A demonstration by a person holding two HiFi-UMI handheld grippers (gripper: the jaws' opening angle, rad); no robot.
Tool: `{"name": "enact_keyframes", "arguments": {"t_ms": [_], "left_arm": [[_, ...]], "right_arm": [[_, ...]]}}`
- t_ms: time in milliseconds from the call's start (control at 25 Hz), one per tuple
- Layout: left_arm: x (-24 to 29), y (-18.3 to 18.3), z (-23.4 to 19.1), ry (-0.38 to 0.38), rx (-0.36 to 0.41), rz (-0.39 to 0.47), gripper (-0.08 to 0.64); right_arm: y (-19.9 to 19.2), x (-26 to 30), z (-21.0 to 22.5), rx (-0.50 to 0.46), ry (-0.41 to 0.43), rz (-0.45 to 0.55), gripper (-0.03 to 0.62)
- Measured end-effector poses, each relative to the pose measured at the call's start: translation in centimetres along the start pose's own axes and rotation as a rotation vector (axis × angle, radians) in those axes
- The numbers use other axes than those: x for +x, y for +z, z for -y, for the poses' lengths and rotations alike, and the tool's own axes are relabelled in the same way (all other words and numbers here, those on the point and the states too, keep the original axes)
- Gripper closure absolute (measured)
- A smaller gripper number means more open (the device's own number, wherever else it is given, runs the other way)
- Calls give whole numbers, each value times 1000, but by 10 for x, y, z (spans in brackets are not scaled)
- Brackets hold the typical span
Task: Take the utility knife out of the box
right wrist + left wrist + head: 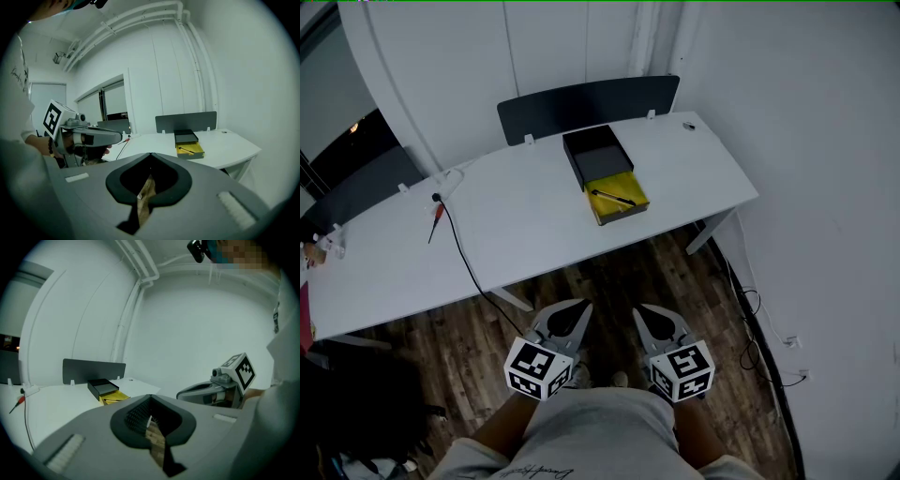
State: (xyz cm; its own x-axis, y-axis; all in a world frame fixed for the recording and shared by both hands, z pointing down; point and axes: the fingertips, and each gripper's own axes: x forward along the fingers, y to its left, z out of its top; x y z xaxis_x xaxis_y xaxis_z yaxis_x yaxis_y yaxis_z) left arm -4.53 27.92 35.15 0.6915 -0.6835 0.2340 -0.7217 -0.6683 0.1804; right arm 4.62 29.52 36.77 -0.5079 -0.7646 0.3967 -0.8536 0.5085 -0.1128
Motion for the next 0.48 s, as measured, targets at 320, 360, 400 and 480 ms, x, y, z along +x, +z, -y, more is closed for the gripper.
{"name": "enact_keyframes", "arguments": {"t_ms": [320,360,400,480], "left_arm": [[-14,-2,-20,-28,4,6,558],[-15,-2,-22,-32,5,7,558],[-15,-3,-23,-35,4,7,558],[-16,-4,-26,-41,-2,6,558]], "right_arm": [[7,13,-21,-13,-31,22,577],[7,14,-23,-12,-35,24,577],[7,15,-24,-12,-38,24,577],[8,16,-26,-13,-41,21,577]]}}
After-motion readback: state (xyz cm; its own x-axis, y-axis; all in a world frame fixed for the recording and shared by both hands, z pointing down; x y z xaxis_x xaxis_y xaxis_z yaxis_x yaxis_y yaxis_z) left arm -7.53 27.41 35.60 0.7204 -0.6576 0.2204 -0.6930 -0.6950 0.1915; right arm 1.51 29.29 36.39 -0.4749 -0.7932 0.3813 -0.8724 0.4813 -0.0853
